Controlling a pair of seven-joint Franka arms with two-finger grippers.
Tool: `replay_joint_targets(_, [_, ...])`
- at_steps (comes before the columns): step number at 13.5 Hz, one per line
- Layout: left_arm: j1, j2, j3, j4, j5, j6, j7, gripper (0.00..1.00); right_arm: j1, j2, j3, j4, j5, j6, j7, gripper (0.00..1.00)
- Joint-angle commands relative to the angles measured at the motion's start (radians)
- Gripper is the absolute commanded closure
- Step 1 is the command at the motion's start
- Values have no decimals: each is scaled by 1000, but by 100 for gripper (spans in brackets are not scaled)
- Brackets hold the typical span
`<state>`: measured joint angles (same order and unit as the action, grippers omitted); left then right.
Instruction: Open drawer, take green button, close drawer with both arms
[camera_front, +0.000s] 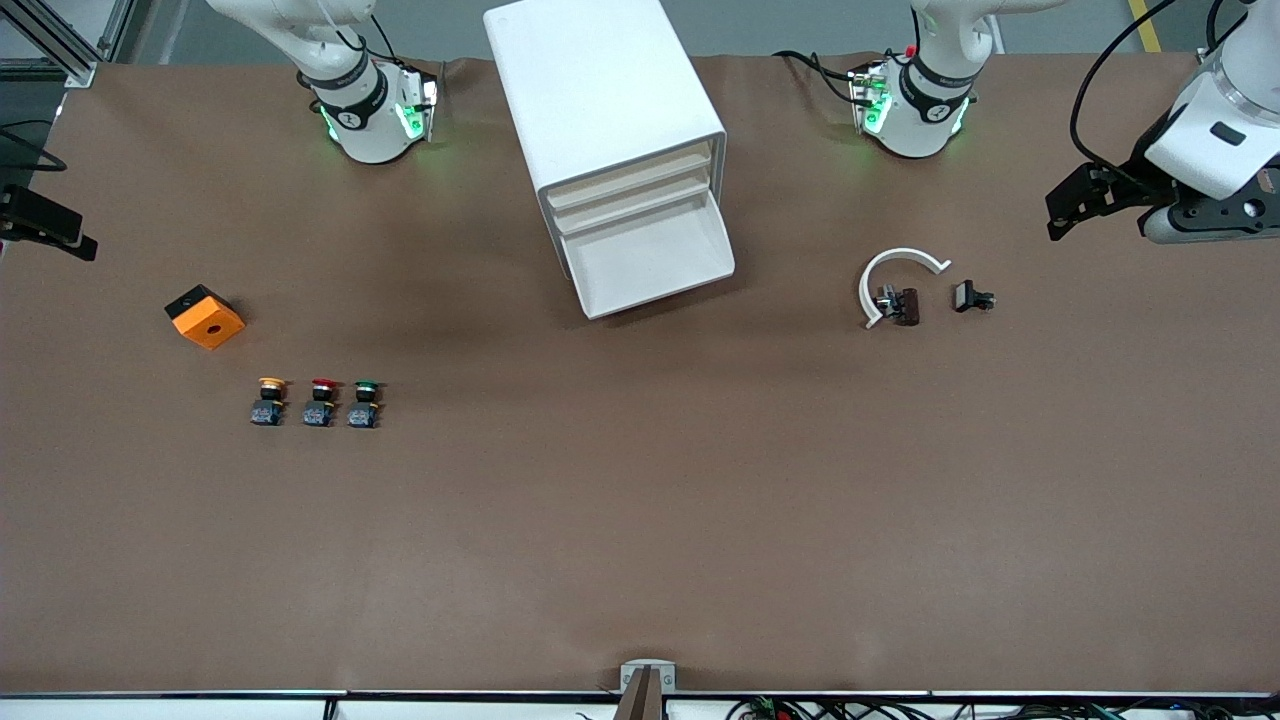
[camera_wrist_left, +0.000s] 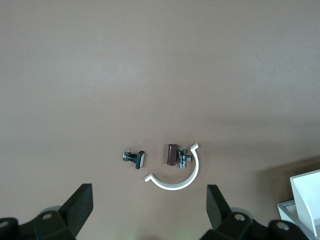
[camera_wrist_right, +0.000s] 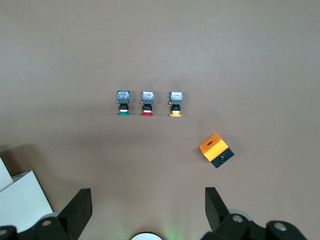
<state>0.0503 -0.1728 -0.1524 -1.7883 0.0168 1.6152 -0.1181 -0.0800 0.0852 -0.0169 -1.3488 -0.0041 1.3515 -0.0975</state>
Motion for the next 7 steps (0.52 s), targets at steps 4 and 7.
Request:
replay_joint_targets(4, [5,-57,-1,-43,5,9,8,0,3,-59,6,-65,10,15,2,0])
replay_joint_targets(7, [5,-63,-1,-51,5,9,8,0,2,-65,6,-73,10,21,2,0])
